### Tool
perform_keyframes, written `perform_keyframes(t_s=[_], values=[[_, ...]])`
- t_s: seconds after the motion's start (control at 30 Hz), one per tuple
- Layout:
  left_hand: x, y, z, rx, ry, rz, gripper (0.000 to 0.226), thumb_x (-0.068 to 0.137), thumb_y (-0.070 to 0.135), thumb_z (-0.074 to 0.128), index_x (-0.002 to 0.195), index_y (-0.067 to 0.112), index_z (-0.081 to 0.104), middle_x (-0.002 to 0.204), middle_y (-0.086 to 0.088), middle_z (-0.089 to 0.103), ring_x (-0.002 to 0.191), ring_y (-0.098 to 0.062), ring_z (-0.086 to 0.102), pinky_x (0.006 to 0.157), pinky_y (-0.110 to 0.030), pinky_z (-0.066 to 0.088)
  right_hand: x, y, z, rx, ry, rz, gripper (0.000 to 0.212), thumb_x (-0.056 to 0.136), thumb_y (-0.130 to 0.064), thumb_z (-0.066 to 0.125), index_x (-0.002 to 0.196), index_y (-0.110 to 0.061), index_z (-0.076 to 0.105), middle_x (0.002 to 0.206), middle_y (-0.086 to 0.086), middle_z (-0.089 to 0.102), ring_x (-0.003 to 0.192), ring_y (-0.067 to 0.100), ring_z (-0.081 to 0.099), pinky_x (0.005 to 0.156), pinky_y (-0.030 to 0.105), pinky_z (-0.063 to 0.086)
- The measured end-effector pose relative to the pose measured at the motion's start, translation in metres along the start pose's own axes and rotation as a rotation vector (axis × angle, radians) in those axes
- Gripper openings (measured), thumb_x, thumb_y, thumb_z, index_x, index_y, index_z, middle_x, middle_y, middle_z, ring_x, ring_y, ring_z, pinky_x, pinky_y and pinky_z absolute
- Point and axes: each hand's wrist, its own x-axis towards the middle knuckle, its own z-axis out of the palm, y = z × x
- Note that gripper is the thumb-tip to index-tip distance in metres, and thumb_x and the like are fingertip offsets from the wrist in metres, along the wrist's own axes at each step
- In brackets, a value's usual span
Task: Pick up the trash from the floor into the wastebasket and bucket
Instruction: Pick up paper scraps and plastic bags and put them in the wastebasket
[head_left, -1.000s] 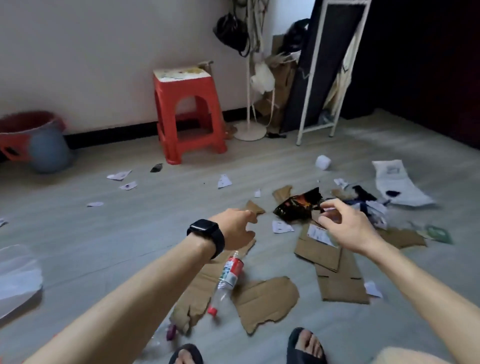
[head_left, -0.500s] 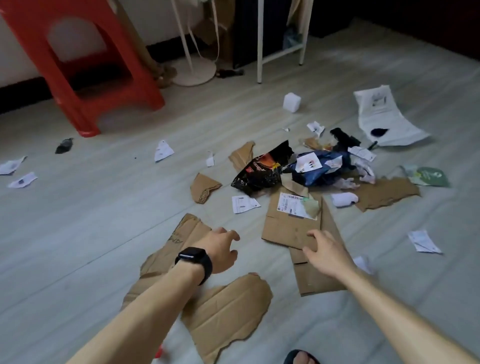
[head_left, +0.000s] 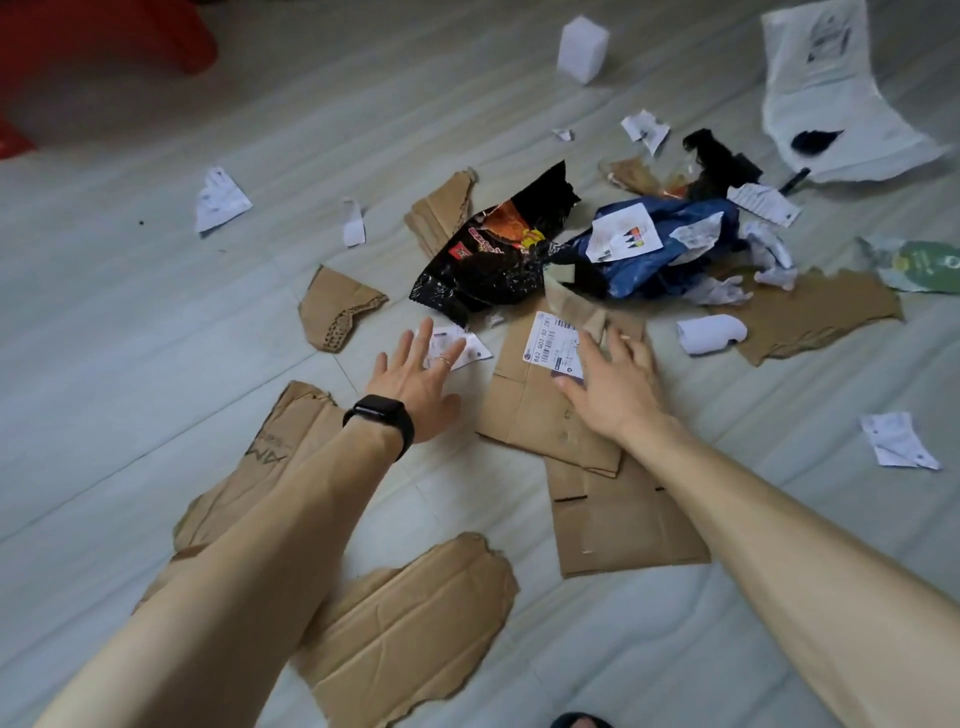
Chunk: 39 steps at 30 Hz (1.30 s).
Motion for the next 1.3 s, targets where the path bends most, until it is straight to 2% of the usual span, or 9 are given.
perform_keyframes(t_s=[0.13, 0.23, 0.4, 0.53, 0.6, 0.73, 0.87, 1.03, 1.3], values=[[0.004, -0.02, 0.002, -0.015, 0.096, 0.023, 0.062, 0.1, 0.045, 0.045, 0.153, 0.028, 0.02, 0.157, -0.009, 0.026, 0.14, -0.028, 0.029, 0.109, -0.043, 0.036, -0.025, -0.022, 0.014, -0.083, 0.149, -0.171, 0.052, 0.1, -0.044, 0.05, 0.142, -0.013, 0.049, 0.144, 0.017, 0.05, 0.122, 0.038, 0.046, 0.094, 0.048, 0.051], [-0.02, -0.016, 0.013, 0.035, 0.064, 0.008, 0.053, 0.104, 0.037, 0.041, 0.152, 0.022, 0.026, 0.139, -0.008, 0.05, 0.122, -0.028, 0.053, 0.094, -0.039, 0.05, -0.032, -0.031, 0.027, -0.061, 0.16, -0.213, 0.032, 0.096, -0.028, 0.06, 0.122, -0.01, 0.066, 0.115, 0.013, 0.069, 0.095, 0.038, 0.058, 0.071, 0.045, 0.058], [-0.139, 0.037, 0.024, 0.189, -0.128, 0.091, 0.032, 0.105, 0.022, 0.032, 0.135, 0.019, 0.045, 0.115, -0.009, 0.062, 0.102, -0.03, 0.062, 0.078, -0.039, 0.052, -0.149, -0.005, 0.012, 0.371, 0.092, -0.046, 0.031, 0.093, -0.016, 0.057, 0.116, -0.031, 0.072, 0.1, -0.003, 0.073, 0.088, 0.022, 0.064, 0.078, 0.032, 0.056], [-0.153, 0.021, 0.04, 0.062, -0.065, -0.07, 0.025, 0.101, 0.026, 0.04, 0.116, 0.03, 0.06, 0.1, -0.002, 0.07, 0.089, -0.027, 0.067, 0.07, -0.036, 0.055, -0.182, 0.01, 0.013, 0.943, 0.193, 0.171, 0.032, 0.092, -0.019, 0.068, 0.119, -0.036, 0.061, 0.094, -0.015, 0.071, 0.087, 0.003, 0.066, 0.078, 0.012, 0.049], [-0.15, 0.016, 0.034, -0.053, -0.001, -0.123, 0.026, 0.1, 0.031, 0.041, 0.112, 0.034, 0.064, 0.102, 0.001, 0.072, 0.09, -0.026, 0.067, 0.068, -0.033, 0.054, -0.184, 0.035, 0.013, 1.005, 0.254, 0.21, 0.031, 0.093, -0.017, 0.066, 0.122, -0.029, 0.064, 0.098, -0.013, 0.071, 0.093, 0.006, 0.067, 0.085, 0.02, 0.051], [-0.148, 0.022, 0.022, -0.154, 0.114, -0.171, 0.025, 0.097, 0.037, 0.045, 0.113, 0.037, 0.064, 0.101, -0.001, 0.073, 0.09, -0.028, 0.067, 0.066, -0.032, 0.05, -0.175, 0.092, 0.013, 0.618, 0.485, 0.339, 0.023, 0.085, -0.035, 0.064, 0.096, -0.019, 0.076, 0.116, 0.008, 0.063, 0.109, 0.031, 0.057, 0.097, 0.034, 0.041], [-0.156, 0.046, 0.015, -0.223, 0.127, -0.164, 0.031, 0.098, 0.048, 0.044, 0.117, 0.035, 0.064, 0.103, -0.003, 0.073, 0.094, -0.029, 0.067, 0.069, -0.034, 0.053, -0.173, 0.131, 0.039, 0.466, 0.305, 0.399, 0.008, 0.082, -0.016, 0.077, 0.089, -0.011, 0.076, 0.137, 0.017, 0.057, 0.135, 0.035, 0.042, 0.108, 0.034, 0.031], [-0.172, 0.064, -0.004, -0.254, 0.171, -0.118, 0.03, 0.098, 0.046, 0.046, 0.12, 0.035, 0.064, 0.107, 0.002, 0.073, 0.098, -0.025, 0.067, 0.073, -0.033, 0.053, -0.182, 0.126, 0.058, 0.432, 0.286, 0.377, 0.007, 0.083, -0.01, 0.074, 0.084, -0.003, 0.074, 0.093, 0.023, 0.069, 0.085, 0.041, 0.065, 0.075, 0.039, 0.049], [-0.271, -0.004, -0.089, -0.145, 0.347, -0.224, 0.025, 0.098, 0.043, 0.049, 0.116, 0.037, 0.065, 0.099, 0.002, 0.073, 0.087, -0.023, 0.065, 0.059, -0.028, 0.042, -0.203, 0.037, -0.044, 0.488, 0.401, 0.022, 0.011, 0.091, -0.014, 0.066, 0.096, -0.008, 0.074, 0.095, 0.013, 0.071, 0.086, 0.035, 0.062, 0.069, 0.033, 0.041]])
